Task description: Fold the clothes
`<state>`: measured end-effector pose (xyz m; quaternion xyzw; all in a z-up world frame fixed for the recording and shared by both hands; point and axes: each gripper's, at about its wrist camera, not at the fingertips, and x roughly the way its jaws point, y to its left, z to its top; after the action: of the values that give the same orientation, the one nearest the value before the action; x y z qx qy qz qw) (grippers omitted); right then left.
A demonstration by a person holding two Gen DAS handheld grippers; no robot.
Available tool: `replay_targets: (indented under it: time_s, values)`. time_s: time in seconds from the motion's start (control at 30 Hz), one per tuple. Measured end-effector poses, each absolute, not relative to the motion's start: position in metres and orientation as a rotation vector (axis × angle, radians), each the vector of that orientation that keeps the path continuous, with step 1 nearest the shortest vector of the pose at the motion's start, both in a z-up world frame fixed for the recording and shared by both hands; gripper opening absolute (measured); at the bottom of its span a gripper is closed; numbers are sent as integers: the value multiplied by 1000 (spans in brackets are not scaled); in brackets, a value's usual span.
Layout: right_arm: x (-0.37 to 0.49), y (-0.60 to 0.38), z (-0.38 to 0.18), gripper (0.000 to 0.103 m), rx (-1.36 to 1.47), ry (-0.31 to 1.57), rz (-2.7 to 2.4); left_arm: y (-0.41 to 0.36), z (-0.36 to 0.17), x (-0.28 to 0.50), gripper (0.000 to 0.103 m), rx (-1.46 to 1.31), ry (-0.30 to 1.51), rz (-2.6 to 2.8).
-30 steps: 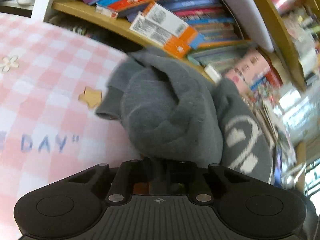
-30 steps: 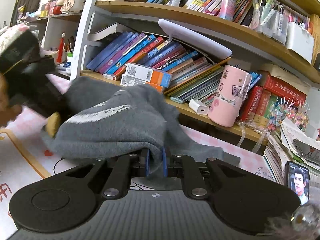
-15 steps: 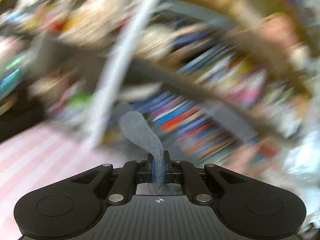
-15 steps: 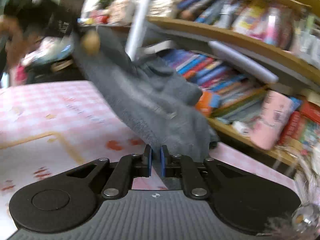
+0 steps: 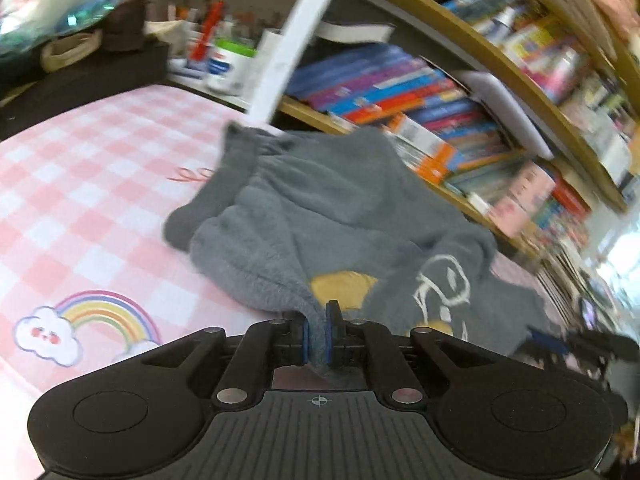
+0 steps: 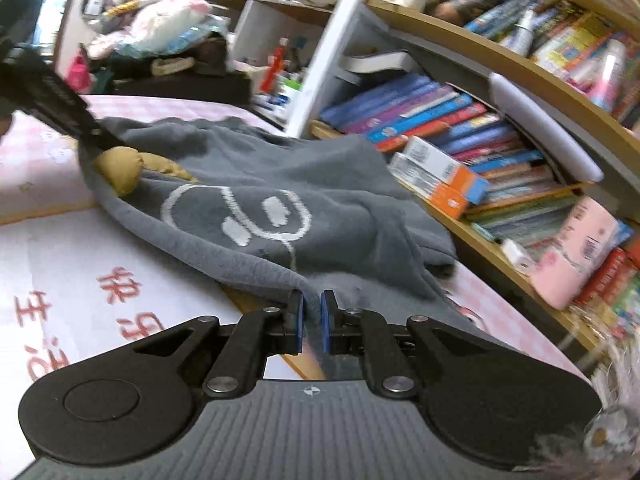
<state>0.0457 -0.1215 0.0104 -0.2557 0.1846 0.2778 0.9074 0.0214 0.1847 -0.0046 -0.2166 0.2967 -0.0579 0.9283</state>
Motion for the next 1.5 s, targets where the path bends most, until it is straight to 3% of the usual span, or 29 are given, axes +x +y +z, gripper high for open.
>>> replay_targets:
  time_s: [0.1, 0.17, 0.23, 0.3, 0.47, 0.67, 0.7, 0.77, 0.8, 1.0, 1.07, 1.13, 1.23, 1.37, 1.5]
  values:
    - [35, -138, 9, 7, -518, 410, 544, 183, -6, 20, 15, -427, 608, -153]
    - [23, -149, 8, 7, -527, 438, 538, 183, -5, 18, 25, -419, 603, -162]
    - [9, -157, 6, 7, -563, 467, 535, 183, -5, 14, 62, -408, 595, -161]
    - [-2, -162, 6, 7, -578, 499, 539, 185, -4, 9, 70, -373, 579, -149]
    - [-21, -165, 13, 11, -554, 564, 609, 202, 1, 4, 70, -347, 557, -117]
    - [-15, -168, 58, 12, -371, 487, 737, 236, 3, 15, 70, -408, 535, -41]
    - [-11, -167, 62, 13, -366, 471, 729, 240, 3, 20, 70, -416, 536, -30]
    - [4, -164, 66, 30, -371, 445, 674, 244, 2, 34, 70, -421, 537, -18]
    - [14, -163, 66, 33, -367, 444, 650, 245, 2, 41, 70, -421, 540, -14]
    - [79, -168, 37, 35, -283, 563, 487, 231, -4, 86, 68, -359, 619, -16]
    - [88, -173, 27, 40, -254, 596, 443, 227, -8, 95, 66, -343, 642, -37]
    - [91, -180, 19, 48, -219, 620, 421, 221, -10, 98, 51, -290, 641, -50]
    - [89, -186, 11, 48, -180, 656, 410, 218, -10, 97, 31, -247, 654, -76]
    - [84, -189, 7, 48, -137, 680, 406, 236, -4, 85, 27, -327, 656, -119]
    - [65, -181, 10, 50, -118, 706, 457, 270, 18, 61, 27, -363, 548, -26]
